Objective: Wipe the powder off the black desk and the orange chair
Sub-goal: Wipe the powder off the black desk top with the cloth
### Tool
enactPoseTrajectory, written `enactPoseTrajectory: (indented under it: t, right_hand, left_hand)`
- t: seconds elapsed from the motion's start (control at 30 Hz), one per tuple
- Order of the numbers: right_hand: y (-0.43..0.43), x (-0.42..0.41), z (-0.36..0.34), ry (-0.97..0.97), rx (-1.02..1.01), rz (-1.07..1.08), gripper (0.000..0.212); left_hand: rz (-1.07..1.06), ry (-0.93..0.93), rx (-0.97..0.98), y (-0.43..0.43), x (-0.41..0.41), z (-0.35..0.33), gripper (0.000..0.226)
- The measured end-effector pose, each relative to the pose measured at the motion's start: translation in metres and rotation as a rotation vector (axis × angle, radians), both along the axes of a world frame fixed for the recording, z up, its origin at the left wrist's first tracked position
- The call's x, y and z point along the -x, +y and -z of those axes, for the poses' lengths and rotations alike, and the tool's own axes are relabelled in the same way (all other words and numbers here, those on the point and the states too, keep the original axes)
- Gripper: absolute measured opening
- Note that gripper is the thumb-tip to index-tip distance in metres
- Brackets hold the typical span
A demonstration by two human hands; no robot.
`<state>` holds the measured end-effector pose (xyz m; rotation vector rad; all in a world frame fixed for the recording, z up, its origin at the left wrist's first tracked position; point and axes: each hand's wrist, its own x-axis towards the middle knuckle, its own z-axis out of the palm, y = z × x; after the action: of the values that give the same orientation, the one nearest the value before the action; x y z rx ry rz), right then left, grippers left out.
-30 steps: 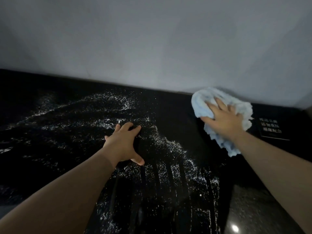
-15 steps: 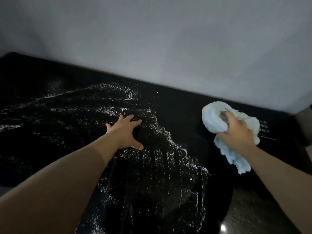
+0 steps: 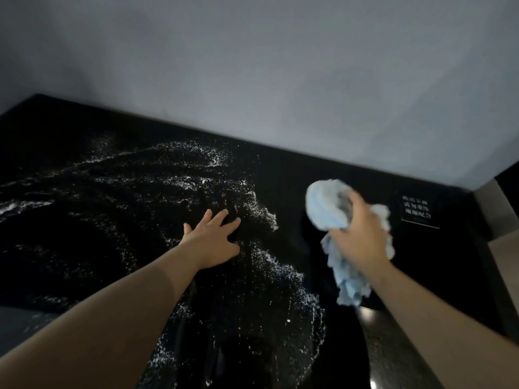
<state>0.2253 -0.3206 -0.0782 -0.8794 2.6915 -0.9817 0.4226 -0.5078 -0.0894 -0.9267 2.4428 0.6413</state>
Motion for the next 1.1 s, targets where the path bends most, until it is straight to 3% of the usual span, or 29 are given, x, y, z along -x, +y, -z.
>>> enactPoseTrajectory:
  t: [0.1, 0.17, 0.37, 0.57, 0.67, 0.77, 0.87, 0.97, 1.1]
  right_hand:
    - [-0.019, 0.031, 0.009, 0.018, -0.425, 0.063, 0.072]
    - [-0.043, 0.037, 0.017, 0.043, -0.522, 0.000, 0.075]
    - [-0.116, 0.018, 0.025, 0.144, -0.427, -0.300, 0.068]
    - [-0.082, -0.024, 0.025, 0.182, -0.372, -0.556, 0.056]
    - [-0.046, -0.044, 0.020, 0.139, -0.364, -0.668, 0.052]
    - [-0.022, -0.046, 0.007, -0.085, -0.318, -0.814, 0.046]
    - [-0.022, -0.018, -0.007, -0.106, -0.266, -0.700, 0.053]
    - [-0.028, -0.013, -0.008, -0.004, -0.418, -0.497, 0.062]
    - [-0.014, -0.057, 0.012, 0.077, -0.465, -0.537, 0.060]
  left_hand:
    - [0.003, 0.006, -0.021, -0.002, 0.001, -0.001, 0.064]
    - [0.014, 0.013, 0.000, -0.003, -0.001, 0.002, 0.063]
    - [0.011, 0.035, 0.029, -0.005, -0.003, 0.009, 0.066]
    - [-0.007, 0.030, 0.010, -0.006, -0.002, 0.005, 0.063]
    - [-0.014, 0.023, 0.036, 0.001, -0.002, 0.003, 0.062]
    - [-0.019, 0.012, 0.050, 0.015, -0.005, 0.001, 0.061]
    - [-0.006, 0.003, 0.052, 0.030, -0.010, -0.002, 0.063]
    - [0.003, 0.000, 0.047, 0.040, -0.015, -0.003, 0.064]
    - [0.005, 0.018, 0.051, 0.051, -0.024, -0.002, 0.064]
